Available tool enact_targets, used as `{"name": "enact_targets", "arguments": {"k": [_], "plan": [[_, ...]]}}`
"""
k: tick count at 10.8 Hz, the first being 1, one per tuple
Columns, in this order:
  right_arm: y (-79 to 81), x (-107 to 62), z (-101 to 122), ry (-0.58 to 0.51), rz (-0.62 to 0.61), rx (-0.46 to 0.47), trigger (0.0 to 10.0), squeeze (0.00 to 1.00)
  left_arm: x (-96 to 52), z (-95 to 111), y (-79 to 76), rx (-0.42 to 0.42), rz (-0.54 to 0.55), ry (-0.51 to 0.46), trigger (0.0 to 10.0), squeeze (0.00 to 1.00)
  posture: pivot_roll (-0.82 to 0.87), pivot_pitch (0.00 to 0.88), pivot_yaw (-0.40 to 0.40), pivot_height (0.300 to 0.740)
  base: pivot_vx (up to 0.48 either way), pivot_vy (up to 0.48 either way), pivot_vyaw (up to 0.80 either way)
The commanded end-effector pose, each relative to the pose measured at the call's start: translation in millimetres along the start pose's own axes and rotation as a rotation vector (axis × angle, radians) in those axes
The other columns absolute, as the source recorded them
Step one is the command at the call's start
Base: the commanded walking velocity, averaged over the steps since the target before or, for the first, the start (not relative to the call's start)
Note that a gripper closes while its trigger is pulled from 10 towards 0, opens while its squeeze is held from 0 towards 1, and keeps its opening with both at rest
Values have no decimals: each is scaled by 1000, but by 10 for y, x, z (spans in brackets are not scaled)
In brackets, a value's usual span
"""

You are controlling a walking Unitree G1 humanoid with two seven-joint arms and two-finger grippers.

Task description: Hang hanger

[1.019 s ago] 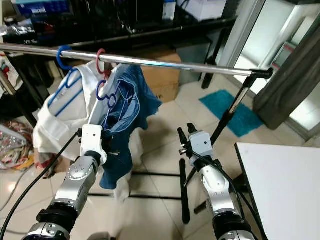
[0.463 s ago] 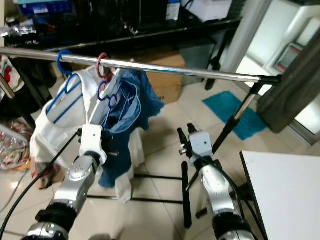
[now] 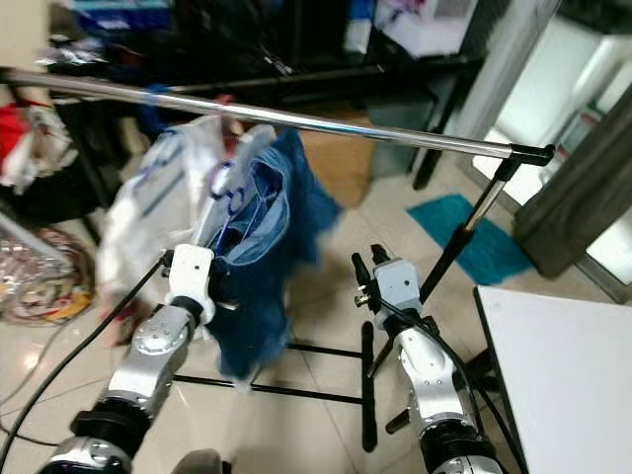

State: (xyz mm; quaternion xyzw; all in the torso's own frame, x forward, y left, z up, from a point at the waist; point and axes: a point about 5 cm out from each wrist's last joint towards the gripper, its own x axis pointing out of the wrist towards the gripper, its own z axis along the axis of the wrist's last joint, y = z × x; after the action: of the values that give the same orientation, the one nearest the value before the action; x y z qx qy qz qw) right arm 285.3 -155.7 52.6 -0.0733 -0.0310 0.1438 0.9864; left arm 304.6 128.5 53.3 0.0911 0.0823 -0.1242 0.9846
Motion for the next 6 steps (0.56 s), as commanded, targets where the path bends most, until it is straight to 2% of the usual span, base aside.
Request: {"name": "enact_targets", "arguments": {"k": [1, 4, 5, 6], "plan": [[-32, -9, -7, 7, -8, 0, 10000, 0, 51, 255, -94, 79, -28, -122, 10000, 0, 227, 6, -49, 740, 0, 0, 0], [-21, -2, -7, 7, -8, 2, 10000, 0, 73, 424, -104, 152, -43, -201, 10000, 0, 230, 3, -46, 740, 0, 0, 0], [-20, 6, -5, 6, -9, 4, 10000, 0, 91, 395, -106, 139, -81, -183, 10000, 0, 230, 2, -46, 740, 0, 0, 0], [-16, 10, -4, 6, -9, 4, 10000, 0, 117, 356, -105, 61, -103, -146, 10000, 0, 228, 0, -46, 740, 0, 0, 0]]}}
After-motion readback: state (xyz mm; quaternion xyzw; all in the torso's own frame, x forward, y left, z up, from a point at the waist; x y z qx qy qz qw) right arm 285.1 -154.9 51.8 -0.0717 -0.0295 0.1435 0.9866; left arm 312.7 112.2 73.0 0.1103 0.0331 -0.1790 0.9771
